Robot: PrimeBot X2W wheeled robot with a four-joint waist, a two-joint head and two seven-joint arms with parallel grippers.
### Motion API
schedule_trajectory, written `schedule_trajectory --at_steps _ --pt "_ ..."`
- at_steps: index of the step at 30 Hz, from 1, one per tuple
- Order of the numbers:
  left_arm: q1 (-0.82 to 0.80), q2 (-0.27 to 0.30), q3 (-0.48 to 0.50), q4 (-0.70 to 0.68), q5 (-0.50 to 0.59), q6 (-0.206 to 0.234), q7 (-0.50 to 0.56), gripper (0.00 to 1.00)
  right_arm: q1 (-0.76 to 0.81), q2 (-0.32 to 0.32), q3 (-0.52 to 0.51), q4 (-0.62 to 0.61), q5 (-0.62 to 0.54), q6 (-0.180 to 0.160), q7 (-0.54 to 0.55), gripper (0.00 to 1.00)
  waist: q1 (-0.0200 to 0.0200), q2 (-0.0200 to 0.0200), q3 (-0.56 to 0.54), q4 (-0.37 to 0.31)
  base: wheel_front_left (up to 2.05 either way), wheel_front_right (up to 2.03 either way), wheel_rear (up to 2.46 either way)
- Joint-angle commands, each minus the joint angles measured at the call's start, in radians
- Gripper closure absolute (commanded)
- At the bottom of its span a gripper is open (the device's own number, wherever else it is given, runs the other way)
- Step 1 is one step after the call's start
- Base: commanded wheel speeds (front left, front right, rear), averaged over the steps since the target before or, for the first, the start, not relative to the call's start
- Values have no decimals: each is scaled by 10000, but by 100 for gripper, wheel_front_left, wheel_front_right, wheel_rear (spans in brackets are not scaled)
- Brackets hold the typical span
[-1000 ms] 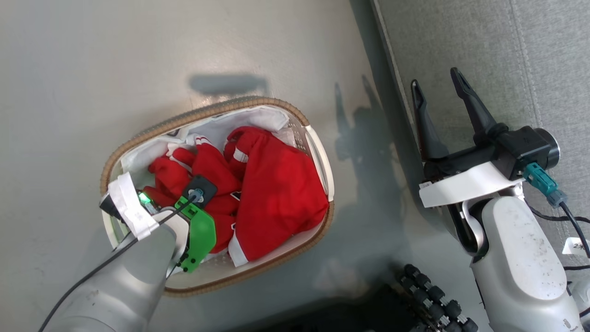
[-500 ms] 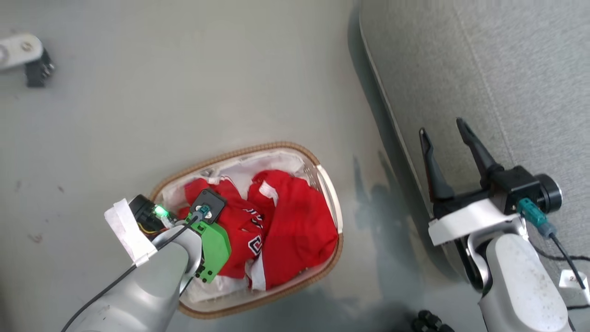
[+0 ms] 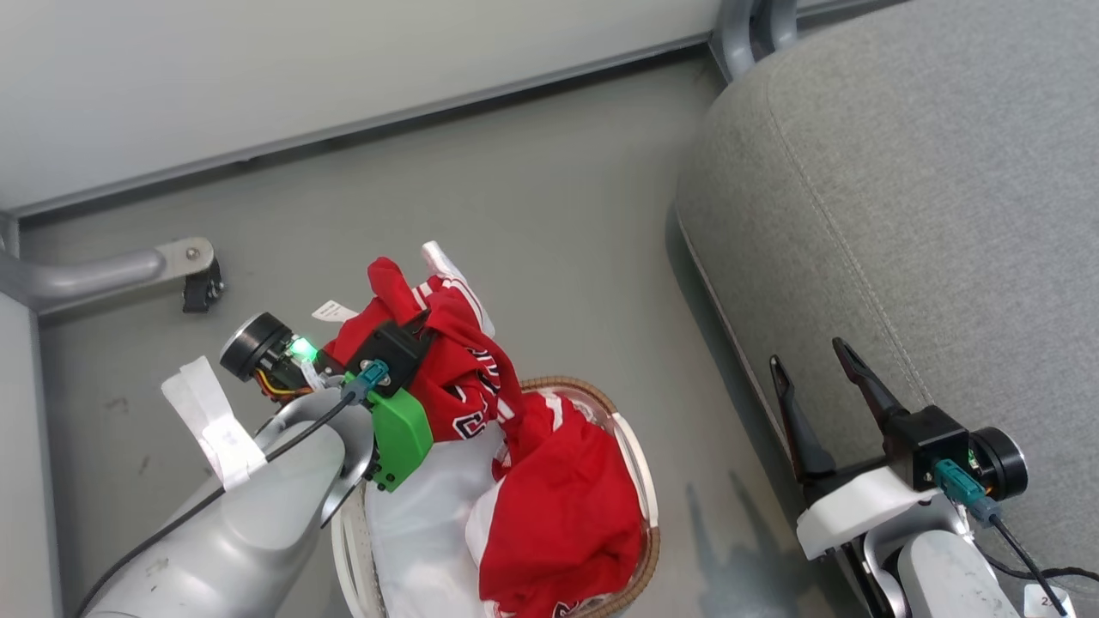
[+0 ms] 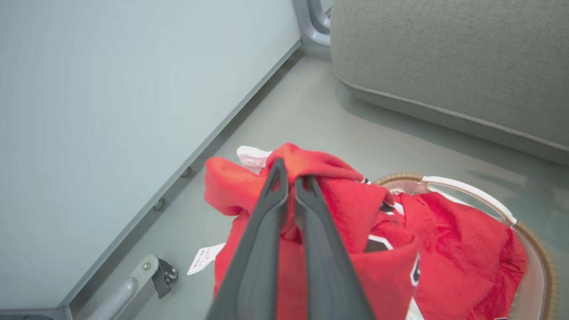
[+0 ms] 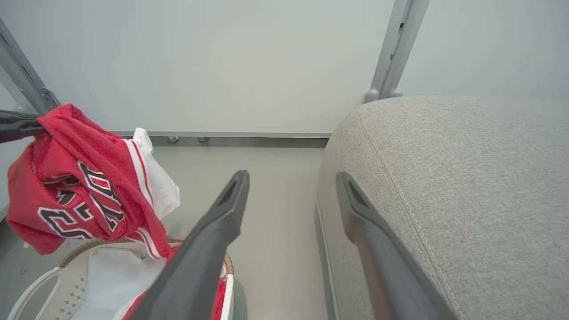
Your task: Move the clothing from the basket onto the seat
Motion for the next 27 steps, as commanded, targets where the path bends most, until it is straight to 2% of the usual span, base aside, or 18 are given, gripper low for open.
schedule_trajectory --at_steps 1,11,17,23,27 --pt "-164 183 -52 -224 155 88 -32 100 258 -43 -7 47 -41 -6 -25 0 1 0 -1321 192 0 0 0" --pt "-1412 795 -273 -1964 680 36 504 100 557 -42 172 49 -144 -7 -25 0 1 0 -2353 136 0 0 0" --pt "-2114 1091 -181 -3062 785 87 1009 100 418 -40 522 -30 -209 -7 -25 0 1 0 -2554 89 0 0 0" --pt "-2659 1214 -219 -3797 809 20 1490 100 -15 -41 1303 76 -317 -7 -25 0 1 0 -2531 73 0 0 0" --pt "-3002 1146 -289 -4279 831 1 1722 100 -808 -44 2236 276 -453 -7 -25 0 1 0 -2495 142 0 0 0"
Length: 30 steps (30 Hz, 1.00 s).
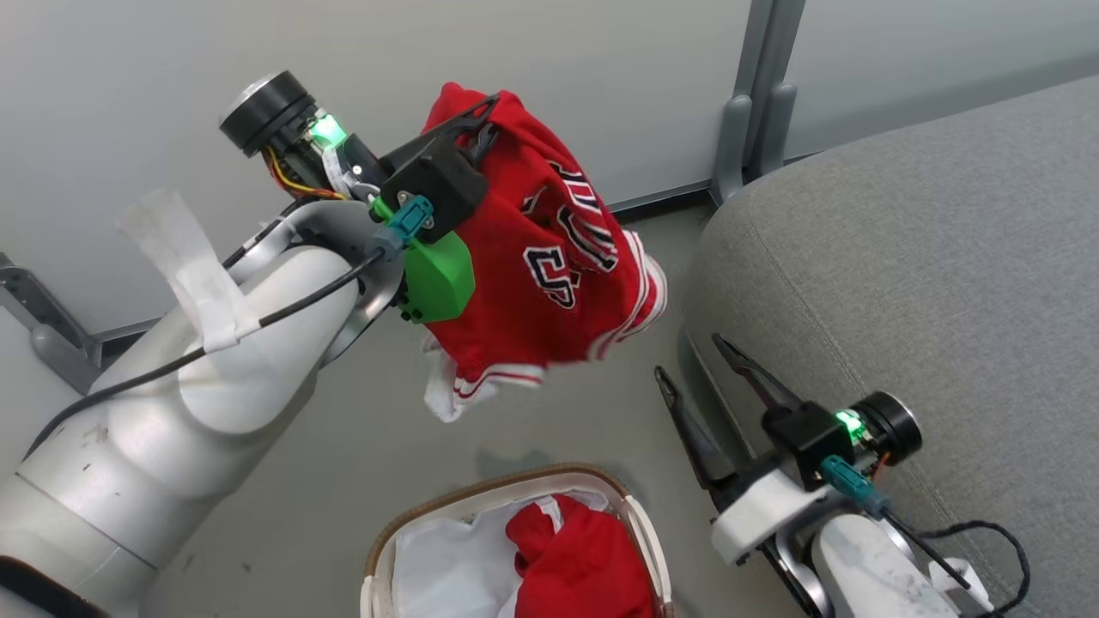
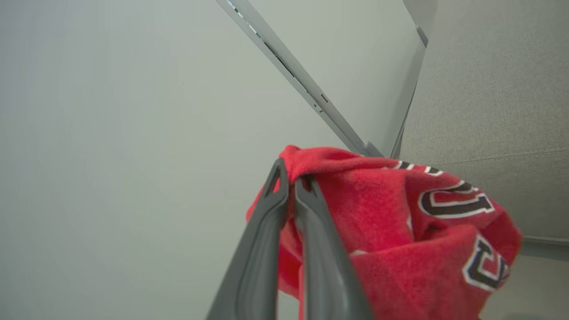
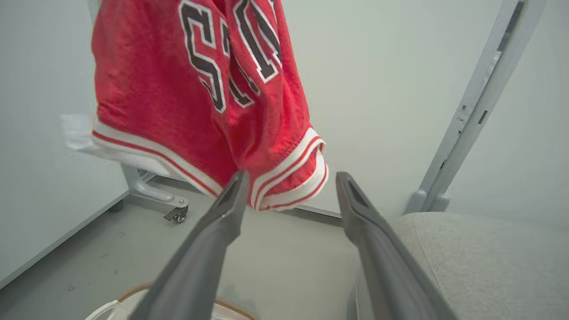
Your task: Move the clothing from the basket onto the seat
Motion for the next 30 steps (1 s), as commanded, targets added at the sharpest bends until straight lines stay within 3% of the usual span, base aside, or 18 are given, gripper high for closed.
schedule_trajectory --at_steps 1,10,30 --pt "-213 -1 -11 -102 24 5 24 100 -283 -42 162 100 -106 -7 -25 0 1 0 10 39 0 0 0" --pt "-310 -308 -346 -613 68 -53 85 100 -1586 -42 312 826 -482 -7 -25 0 1 0 -36 350 0 0 0" --pt "150 -675 -833 -1376 -257 -49 -47 100 -2800 -42 889 2275 -478 -8 -25 0 1 0 -162 773 0 0 0"
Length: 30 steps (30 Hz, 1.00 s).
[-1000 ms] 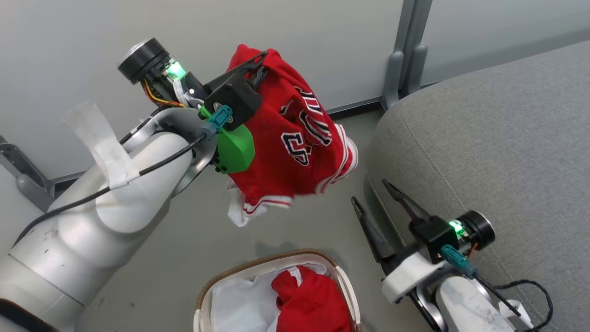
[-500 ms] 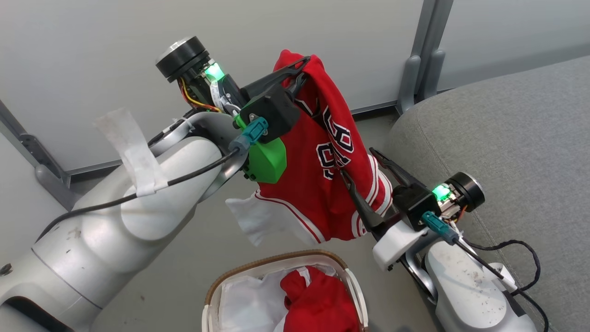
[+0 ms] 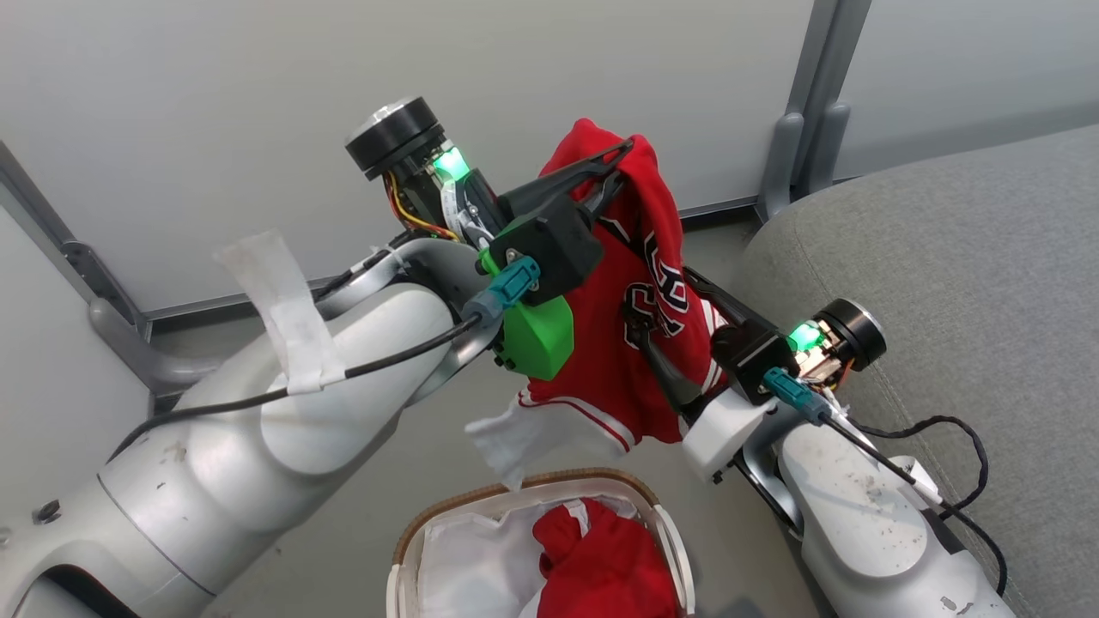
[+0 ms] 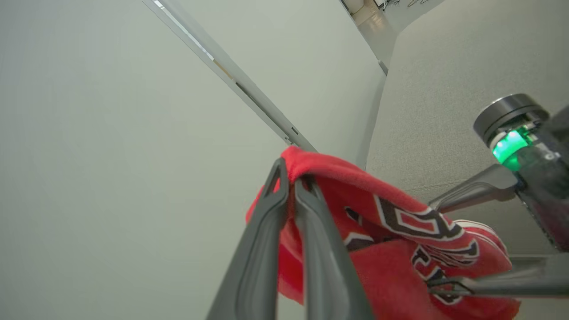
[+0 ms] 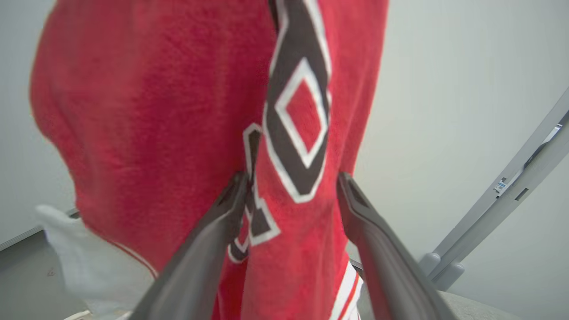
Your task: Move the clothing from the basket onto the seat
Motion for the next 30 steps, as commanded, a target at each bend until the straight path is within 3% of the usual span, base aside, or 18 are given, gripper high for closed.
schedule_trajectory --at_steps 1,2,3,6,7,17,18,20,21,30 --pt "188 -16 -19 -52 -133 2 -81 100 -140 -40 25 134 69 -10 -25 0 1 0 -11 34 0 0 0" --pt "262 -10 -26 -62 -156 35 -107 100 -168 -40 41 238 110 -10 -25 16 1 0 -16 47 0 0 0" --pt "349 -8 -18 -69 -227 63 -129 100 -195 -40 56 319 147 -10 -25 50 1 0 -20 52 0 0 0" --pt "636 65 44 -52 -378 173 -259 100 -342 -40 150 501 231 -10 -24 93 1 0 -25 43 0 0 0" --pt "778 95 110 -37 -501 251 -328 100 -378 -40 183 537 261 -10 -24 100 1 0 -24 28 0 0 0" --pt "2298 227 686 230 -1477 1007 -1113 100 -516 -39 -112 558 188 -10 -24 100 1 0 31 -72 0 0 0" --pt "2438 203 755 267 -1555 1071 -1223 90 -510 -39 -168 529 183 -10 -24 100 1 0 36 -80 0 0 0" --pt "2791 160 851 374 -1699 1158 -1418 17 -485 -39 -299 446 208 -10 -24 100 1 0 44 -99 0 0 0" --pt "2989 112 940 425 -1813 1217 -1507 0 -469 -39 -356 407 212 -10 -24 100 1 0 47 -110 0 0 0" --pt "4682 -436 1870 556 -2033 1594 -1743 0 -507 -40 -979 114 74 -10 -24 100 1 0 104 -143 0 0 0"
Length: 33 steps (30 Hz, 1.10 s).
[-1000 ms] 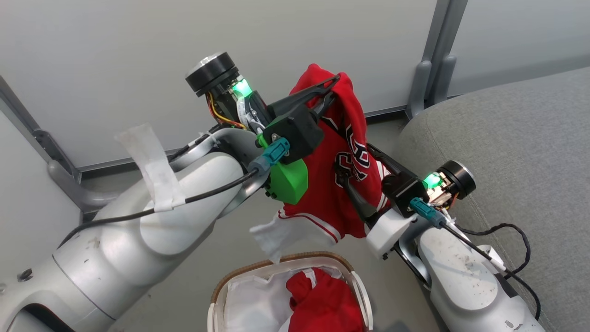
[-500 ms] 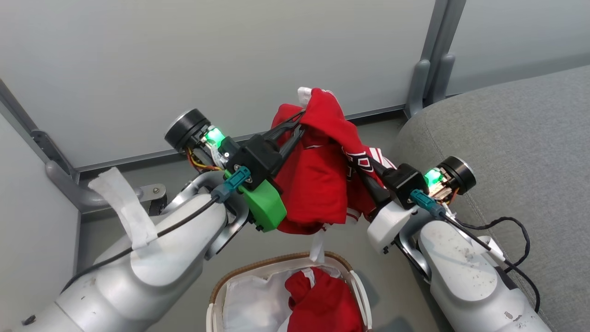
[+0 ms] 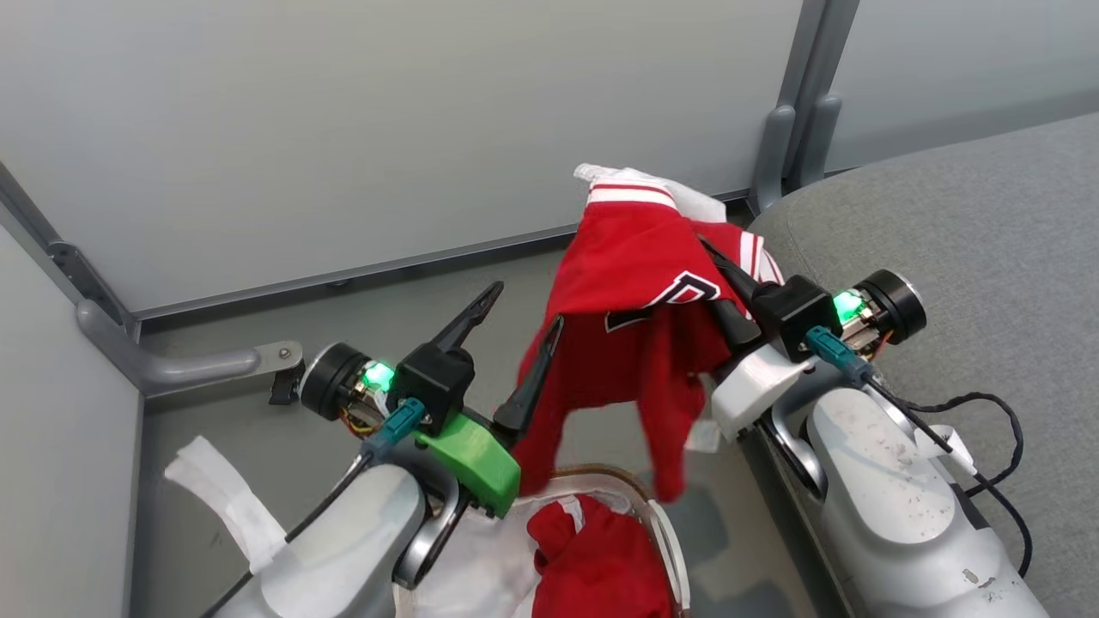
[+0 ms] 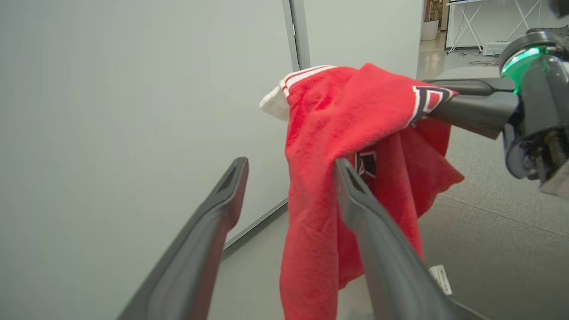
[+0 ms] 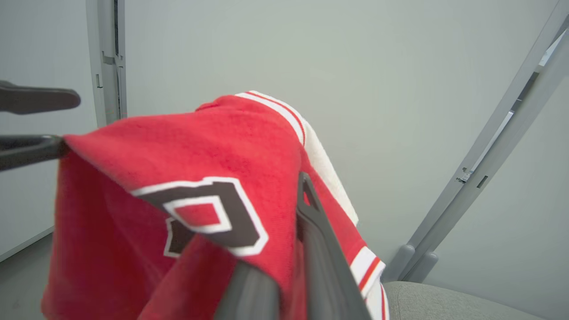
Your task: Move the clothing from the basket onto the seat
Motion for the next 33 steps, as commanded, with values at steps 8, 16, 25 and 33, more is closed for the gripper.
schedule_trajectory --at_steps 8,16,25,33 --pt "1829 -488 1333 -72 352 -213 -19 0 33 -35 -430 -244 -131 -10 -24 100 1 -1 110 -79 0 0 0" --pt "2819 -854 2276 56 1002 -619 -21 0 201 -34 -543 -231 -167 -10 -24 100 1 -1 234 -339 0 0 0" --pt "3120 -1300 3038 59 1739 -1055 -21 0 1 -90 -805 -303 -458 -10 -24 100 1 -1 551 -995 0 0 0" --pt "3140 -1558 3383 123 2278 -1331 -20 0 -99 -423 -901 -446 -625 -12 -24 100 1 -1 959 -2496 0 0 0"
